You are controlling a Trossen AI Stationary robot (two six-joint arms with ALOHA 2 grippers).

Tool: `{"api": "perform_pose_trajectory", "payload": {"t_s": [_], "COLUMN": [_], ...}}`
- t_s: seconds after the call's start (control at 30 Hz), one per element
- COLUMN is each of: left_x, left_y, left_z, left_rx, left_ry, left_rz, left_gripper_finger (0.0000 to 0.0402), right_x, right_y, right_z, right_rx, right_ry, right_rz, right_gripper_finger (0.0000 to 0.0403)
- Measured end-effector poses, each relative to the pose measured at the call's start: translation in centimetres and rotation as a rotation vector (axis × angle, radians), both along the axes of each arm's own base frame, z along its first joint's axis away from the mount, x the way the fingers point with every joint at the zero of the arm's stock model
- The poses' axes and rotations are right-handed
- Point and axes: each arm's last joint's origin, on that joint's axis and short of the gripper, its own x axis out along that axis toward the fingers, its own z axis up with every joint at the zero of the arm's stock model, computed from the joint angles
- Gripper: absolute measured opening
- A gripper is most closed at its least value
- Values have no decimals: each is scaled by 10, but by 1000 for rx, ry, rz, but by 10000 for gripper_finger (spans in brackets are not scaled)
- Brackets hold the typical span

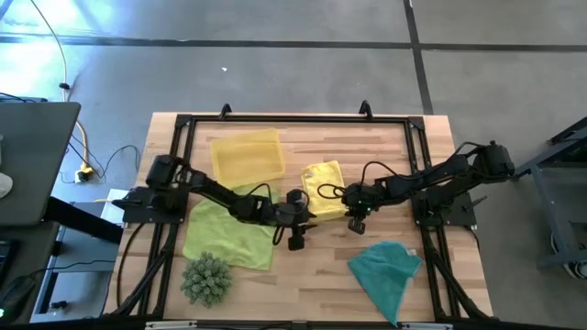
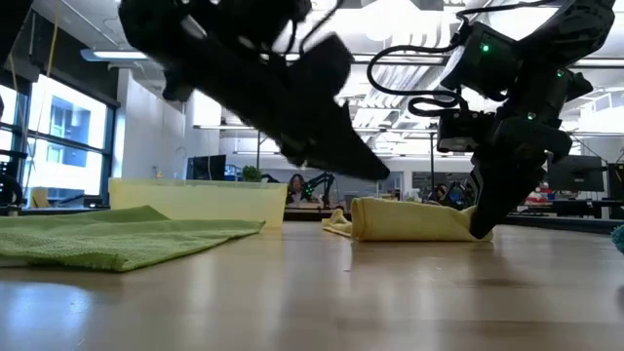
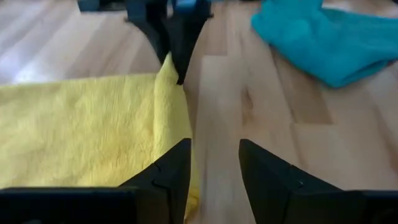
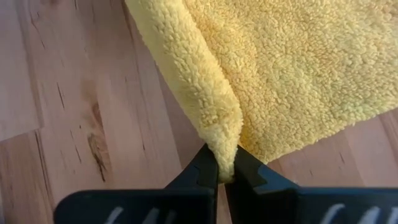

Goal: Roll microfiber towels into tight, uniform cylinder then place into a basket
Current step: Roll the yellow microfiber towel

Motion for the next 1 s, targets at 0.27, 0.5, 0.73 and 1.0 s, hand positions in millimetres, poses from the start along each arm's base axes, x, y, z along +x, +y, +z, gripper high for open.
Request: {"api": "perform_pose_trajectory", "payload": {"t_s": [0.27, 0.5, 0.73, 1.0], "left_x": [3, 2, 2, 2], "left_y": [13, 24, 23, 23], "left_z": [-21, -35, -40, -41], "left_rx": [-9, -15, -53, -154], "left_ry": [29, 69, 81, 73], "left_rz": [38, 68, 87, 133], "left_gripper_finger": [115, 113, 113, 113], "right_x": [0, 1, 0, 3], "right_y": [0, 0, 0, 1], "right_z": [0, 0, 1, 42], "right_rx": [-9, -18, -53, -73], "right_ry": [-6, -9, -19, 78], "right_rz": [7, 19, 83, 199], "right_gripper_finger": [1, 2, 64, 137]}}
